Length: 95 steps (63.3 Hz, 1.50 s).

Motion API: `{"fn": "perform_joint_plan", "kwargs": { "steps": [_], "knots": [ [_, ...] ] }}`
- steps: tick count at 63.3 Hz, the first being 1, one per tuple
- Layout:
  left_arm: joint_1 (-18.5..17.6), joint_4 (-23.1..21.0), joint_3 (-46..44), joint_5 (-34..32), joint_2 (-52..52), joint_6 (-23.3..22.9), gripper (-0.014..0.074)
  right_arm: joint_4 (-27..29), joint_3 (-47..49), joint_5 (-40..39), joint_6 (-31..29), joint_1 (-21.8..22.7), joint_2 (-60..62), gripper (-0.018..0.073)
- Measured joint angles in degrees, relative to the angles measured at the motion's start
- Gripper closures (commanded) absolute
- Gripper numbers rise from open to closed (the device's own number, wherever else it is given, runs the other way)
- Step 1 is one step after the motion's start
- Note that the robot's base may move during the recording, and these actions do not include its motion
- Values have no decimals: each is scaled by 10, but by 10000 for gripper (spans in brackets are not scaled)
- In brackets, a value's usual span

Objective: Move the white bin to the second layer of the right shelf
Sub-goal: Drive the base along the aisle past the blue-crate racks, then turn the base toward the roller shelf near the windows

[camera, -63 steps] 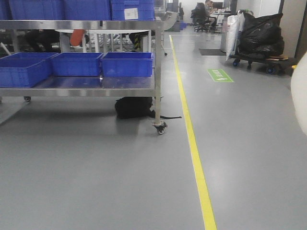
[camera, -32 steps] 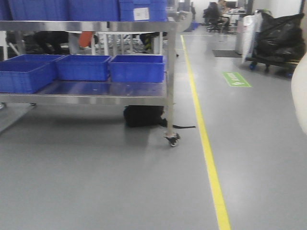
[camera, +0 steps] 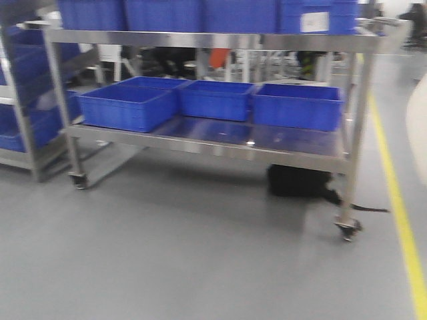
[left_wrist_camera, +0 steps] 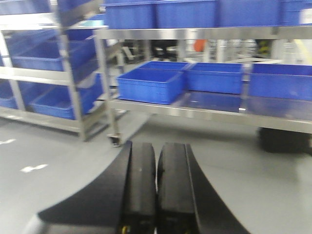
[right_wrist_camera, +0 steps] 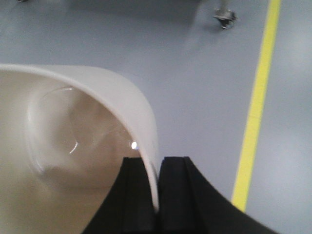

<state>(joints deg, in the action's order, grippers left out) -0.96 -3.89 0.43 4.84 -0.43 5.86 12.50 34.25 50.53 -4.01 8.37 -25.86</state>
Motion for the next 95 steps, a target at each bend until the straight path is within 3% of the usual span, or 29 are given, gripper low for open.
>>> {"fn": "perform_joint_plan", "kwargs": {
  "steps": [95],
  "knots": [
    [0, 0, 0, 0, 0, 0, 512, 0, 0, 0, 0, 0, 0, 501]
  ]
}}
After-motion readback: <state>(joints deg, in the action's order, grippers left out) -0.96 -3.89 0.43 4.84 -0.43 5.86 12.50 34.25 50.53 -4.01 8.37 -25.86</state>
